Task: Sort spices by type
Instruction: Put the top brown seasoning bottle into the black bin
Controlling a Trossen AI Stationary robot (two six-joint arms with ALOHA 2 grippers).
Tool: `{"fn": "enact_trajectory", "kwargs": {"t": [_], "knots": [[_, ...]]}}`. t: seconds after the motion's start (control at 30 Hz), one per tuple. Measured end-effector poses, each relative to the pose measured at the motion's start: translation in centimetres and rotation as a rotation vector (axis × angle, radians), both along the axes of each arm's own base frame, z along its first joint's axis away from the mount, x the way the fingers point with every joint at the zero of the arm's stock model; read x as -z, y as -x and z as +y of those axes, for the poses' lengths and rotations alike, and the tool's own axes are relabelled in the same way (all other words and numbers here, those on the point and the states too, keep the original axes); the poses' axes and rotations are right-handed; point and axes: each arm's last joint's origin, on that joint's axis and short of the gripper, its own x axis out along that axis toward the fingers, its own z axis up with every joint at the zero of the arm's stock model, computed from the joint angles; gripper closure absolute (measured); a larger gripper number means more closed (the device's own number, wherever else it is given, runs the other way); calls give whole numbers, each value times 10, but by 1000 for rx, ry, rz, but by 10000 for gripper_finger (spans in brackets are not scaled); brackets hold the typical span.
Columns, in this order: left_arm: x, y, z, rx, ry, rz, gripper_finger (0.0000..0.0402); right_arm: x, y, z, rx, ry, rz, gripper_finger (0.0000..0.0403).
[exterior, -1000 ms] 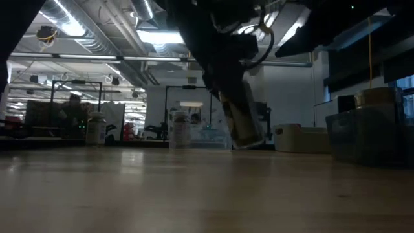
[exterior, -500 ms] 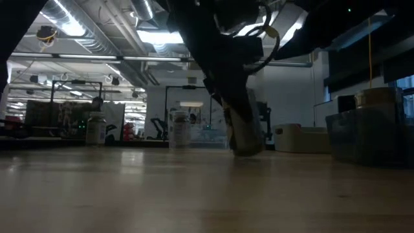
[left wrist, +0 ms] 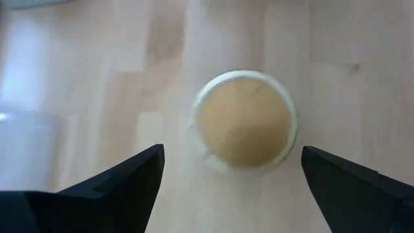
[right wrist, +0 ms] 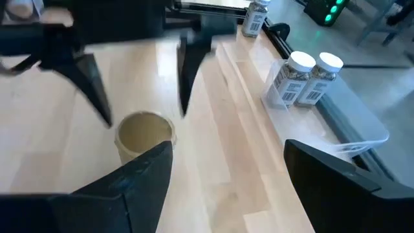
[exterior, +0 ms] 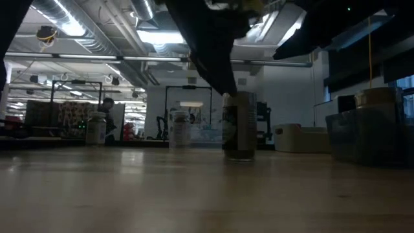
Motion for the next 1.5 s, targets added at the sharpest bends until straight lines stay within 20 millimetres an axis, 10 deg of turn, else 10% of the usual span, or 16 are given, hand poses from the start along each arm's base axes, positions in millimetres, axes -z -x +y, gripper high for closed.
{"fn": "enact_trajectory", "kwargs": {"t": [0.27,0.6,1.5], "knots": [[-18,34,-15,-50,-93,-6,54,7,-15,4,-86,-87,-19,99],[22,63,-15,-79,-59,-102,54,47,-58,10,-132,-147,19,14],[43,59,1,-90,-62,-363,54,99,-93,13,-150,-138,43,33]]}}
